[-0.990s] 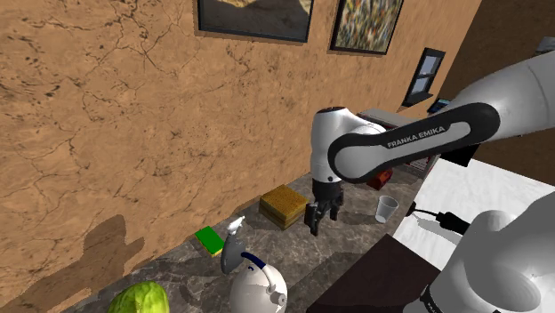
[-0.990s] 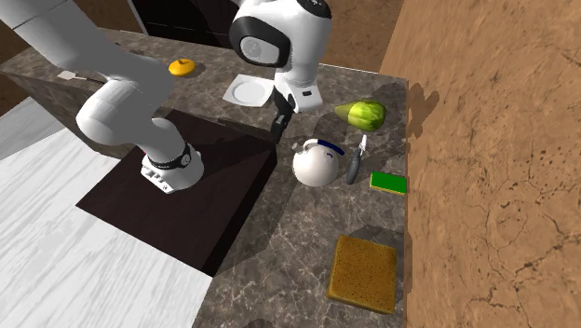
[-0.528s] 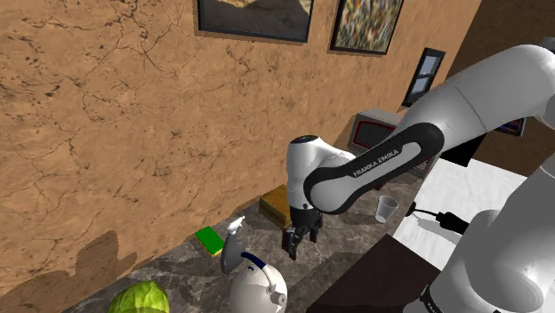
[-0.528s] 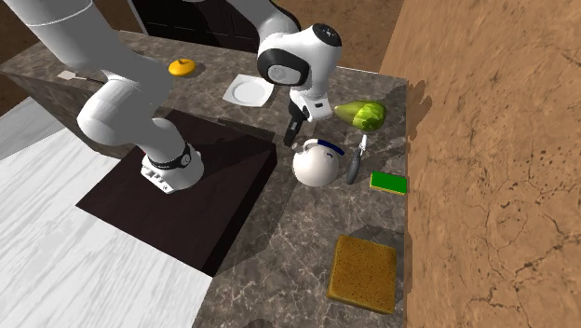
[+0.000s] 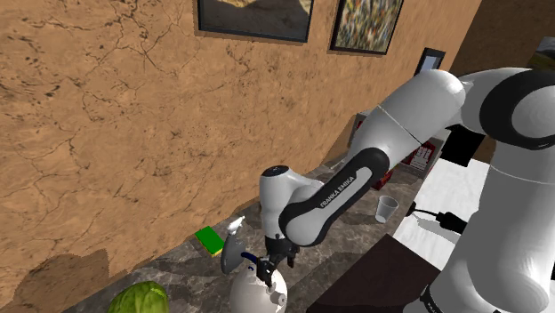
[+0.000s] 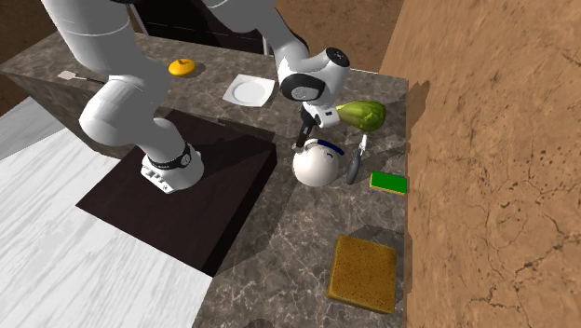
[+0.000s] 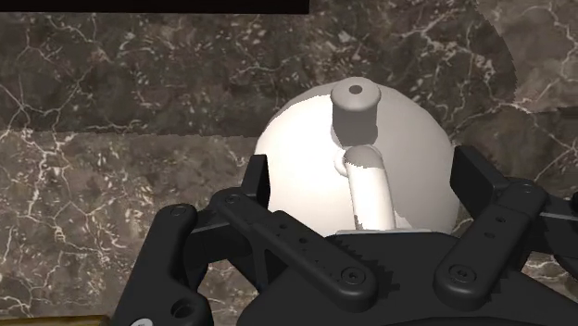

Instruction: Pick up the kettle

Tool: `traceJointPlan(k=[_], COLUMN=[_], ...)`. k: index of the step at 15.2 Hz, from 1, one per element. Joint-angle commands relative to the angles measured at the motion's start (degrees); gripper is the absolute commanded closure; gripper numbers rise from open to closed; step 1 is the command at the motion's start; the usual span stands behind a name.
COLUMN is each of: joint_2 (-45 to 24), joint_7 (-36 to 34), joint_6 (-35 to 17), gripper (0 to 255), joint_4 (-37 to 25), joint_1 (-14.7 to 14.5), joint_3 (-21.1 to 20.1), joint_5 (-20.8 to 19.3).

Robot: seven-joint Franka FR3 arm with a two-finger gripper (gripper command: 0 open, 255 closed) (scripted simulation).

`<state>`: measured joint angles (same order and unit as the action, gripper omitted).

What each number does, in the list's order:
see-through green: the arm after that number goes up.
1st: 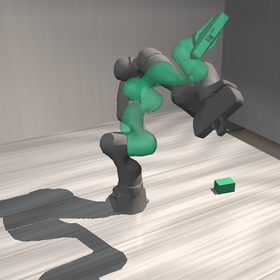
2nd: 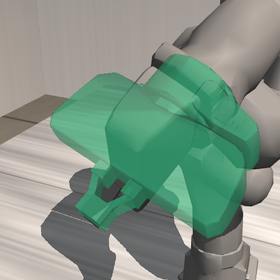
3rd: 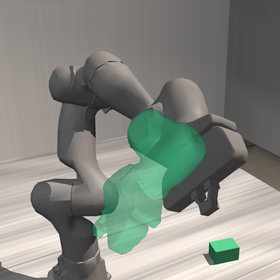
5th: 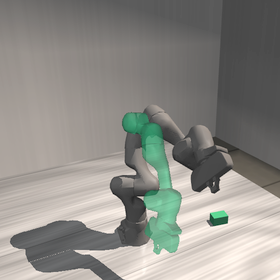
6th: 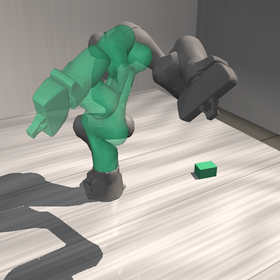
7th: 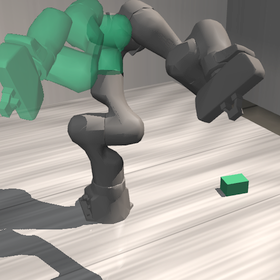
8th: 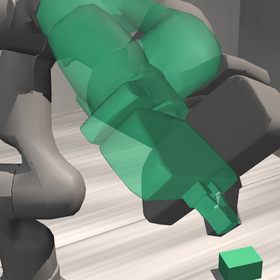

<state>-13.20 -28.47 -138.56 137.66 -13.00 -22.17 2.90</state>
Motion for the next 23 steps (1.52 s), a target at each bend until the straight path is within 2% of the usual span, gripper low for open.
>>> traceJointPlan(k=[1, 8, 10, 11, 20, 23], joint_2=[-3.48, -9.50, -9.50, -9.47, -9.50, -7.08], joint_7=[-1.48, -2.87, -2.87, -2.77, -2.86, -2.33], joint_6=[-1.36, -6.48, -6.49, -6.44, -6.48, -4.51], gripper=[0, 0, 0, 255, 255, 255], joint_4=[-1.93, -2.58, -2.58, -2.59, -2.58, -2.23], joint_1=[-0.94, -2.25, -2.27, -2.20, -2.27, -1.69], joint_3=[0.31, 2.09, 2.11, 2.13, 2.10, 1.32], joint_5=[-1.38, -4.09, -4.08, -4.08, -4.08, -3.03])
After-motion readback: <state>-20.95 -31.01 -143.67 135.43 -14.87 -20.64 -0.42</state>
